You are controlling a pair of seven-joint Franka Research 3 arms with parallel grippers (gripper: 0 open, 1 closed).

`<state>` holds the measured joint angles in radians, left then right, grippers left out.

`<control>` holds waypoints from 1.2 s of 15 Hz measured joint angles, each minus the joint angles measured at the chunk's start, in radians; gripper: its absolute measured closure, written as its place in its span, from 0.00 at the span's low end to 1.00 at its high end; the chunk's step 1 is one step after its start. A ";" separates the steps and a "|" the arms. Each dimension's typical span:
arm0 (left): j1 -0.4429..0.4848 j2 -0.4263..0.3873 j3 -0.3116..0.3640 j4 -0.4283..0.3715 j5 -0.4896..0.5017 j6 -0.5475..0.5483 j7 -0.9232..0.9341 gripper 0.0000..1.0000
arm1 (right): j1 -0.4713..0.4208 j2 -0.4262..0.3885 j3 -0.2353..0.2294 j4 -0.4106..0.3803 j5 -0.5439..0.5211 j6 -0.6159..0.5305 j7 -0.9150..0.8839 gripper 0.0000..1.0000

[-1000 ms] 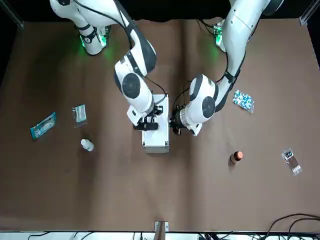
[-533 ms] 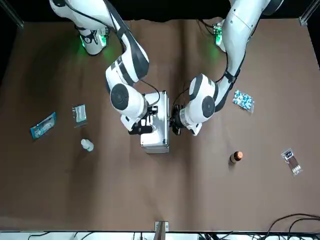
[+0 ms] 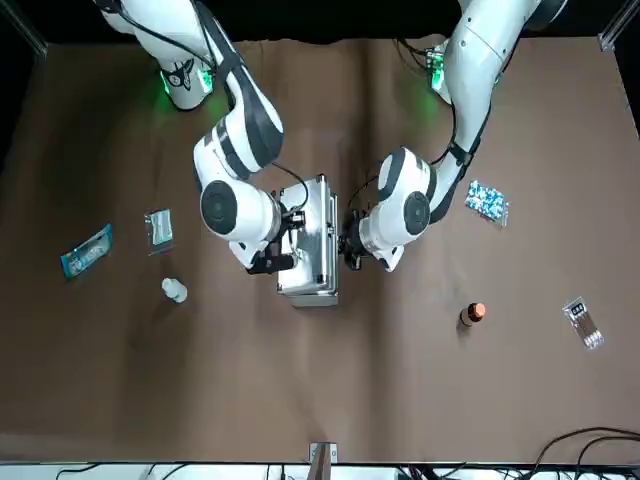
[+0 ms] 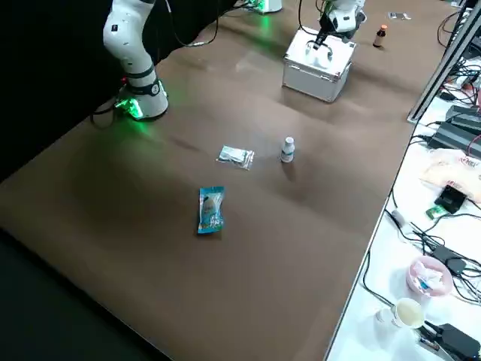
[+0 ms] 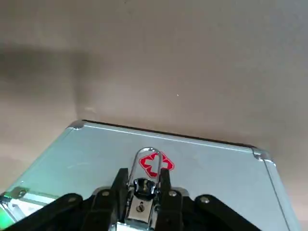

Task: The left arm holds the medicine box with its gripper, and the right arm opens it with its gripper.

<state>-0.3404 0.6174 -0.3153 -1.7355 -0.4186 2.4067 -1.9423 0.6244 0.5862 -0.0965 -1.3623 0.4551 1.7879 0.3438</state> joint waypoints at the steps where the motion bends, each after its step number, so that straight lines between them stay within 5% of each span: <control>1: 0.000 0.000 0.000 0.000 0.000 0.000 0.000 0.69 | -0.005 -0.002 0.000 -0.005 0.011 -0.002 -0.013 0.87; 18: 0.000 0.000 0.001 0.000 0.000 0.001 -0.003 0.69 | -0.142 -0.035 -0.014 -0.076 0.051 -0.141 -0.224 0.87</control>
<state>-0.3407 0.6173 -0.3140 -1.7354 -0.4185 2.4078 -1.9452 0.4823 0.5512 -0.1107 -1.4378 0.5057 1.6465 0.1199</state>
